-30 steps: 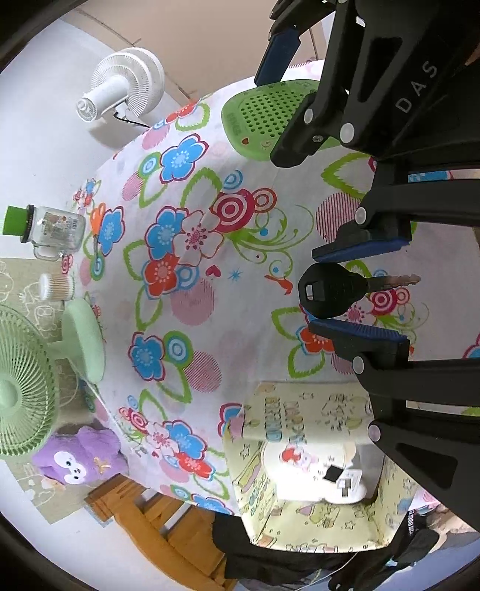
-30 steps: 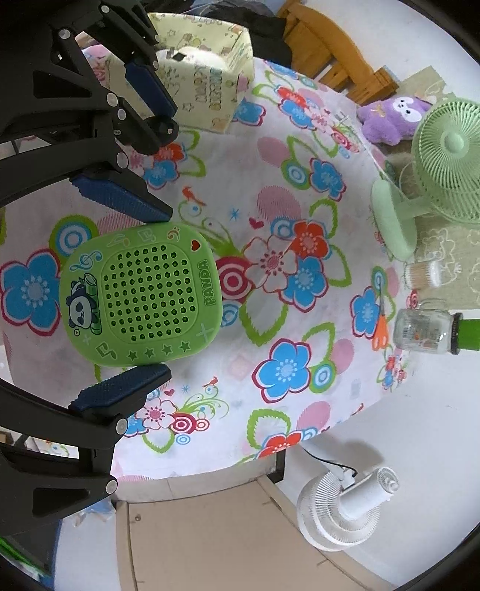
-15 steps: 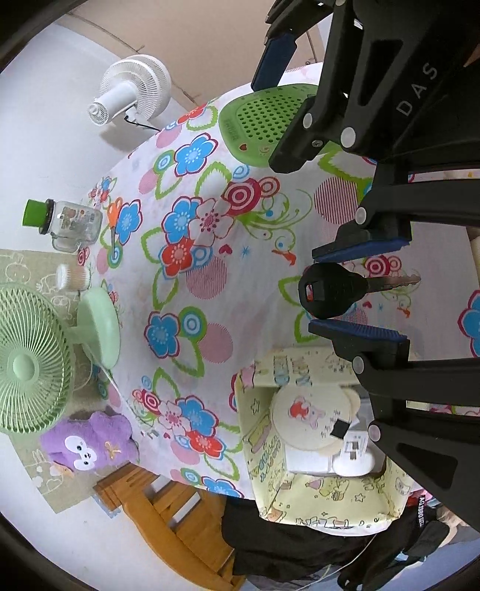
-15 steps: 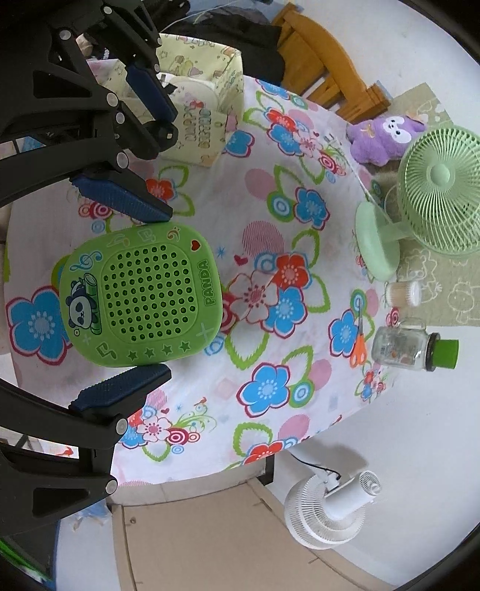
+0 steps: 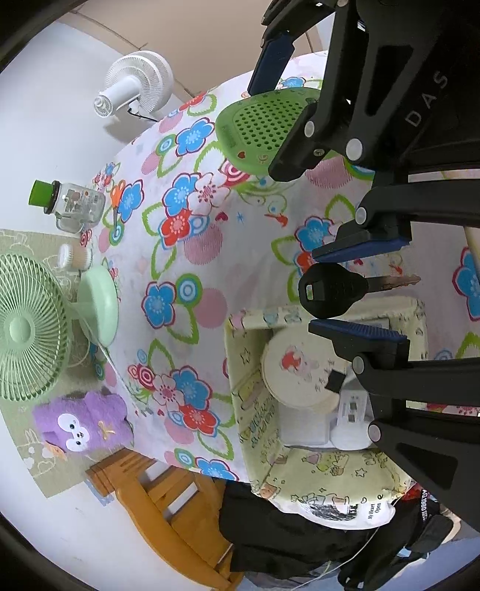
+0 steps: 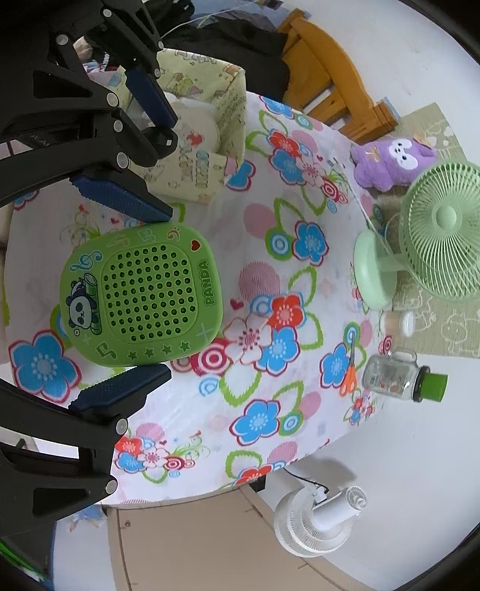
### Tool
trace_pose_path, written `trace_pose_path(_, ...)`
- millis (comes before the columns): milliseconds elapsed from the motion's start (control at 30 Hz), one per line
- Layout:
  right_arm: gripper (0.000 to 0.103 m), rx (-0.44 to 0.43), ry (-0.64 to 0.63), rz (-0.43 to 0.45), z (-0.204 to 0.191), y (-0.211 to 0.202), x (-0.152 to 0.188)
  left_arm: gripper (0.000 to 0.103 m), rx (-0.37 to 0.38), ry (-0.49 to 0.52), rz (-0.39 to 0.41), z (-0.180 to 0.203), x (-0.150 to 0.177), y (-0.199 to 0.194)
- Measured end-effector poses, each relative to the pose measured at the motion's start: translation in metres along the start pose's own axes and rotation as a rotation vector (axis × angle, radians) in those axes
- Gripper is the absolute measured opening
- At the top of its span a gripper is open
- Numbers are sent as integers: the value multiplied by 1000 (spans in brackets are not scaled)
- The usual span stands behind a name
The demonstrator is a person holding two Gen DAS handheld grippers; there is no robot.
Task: Organize rigid objects
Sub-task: 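Carry the black key and green speaker over the yellow basket with both tools, then release the key into the basket with the left tool while the right tool lowers the green speaker in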
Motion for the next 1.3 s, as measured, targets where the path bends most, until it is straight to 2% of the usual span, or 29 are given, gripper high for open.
trace_pose_path(600,80,19,-38,-36,-52,25,10,32,-10,-18,-21,-48,21,19)
trace_pose_path(1167,80,22,-105,-56,-98,43,3,32,-33,-60,-23,-92,27,37)
trace_pose_path(1300,80,21,-125,-61,-107,47,0,40,-31,-81,-41,-100,28,42)
Point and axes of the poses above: each gripper's, at about its wrist camera, not at the fingertips, and y roughly the way its jaws point, z to its right, x to its underside, the point moved 9 cm from there along y, roughly the way its jaws point, and after that the axes turned 13 degrees about -x, right-handed, at the moved point
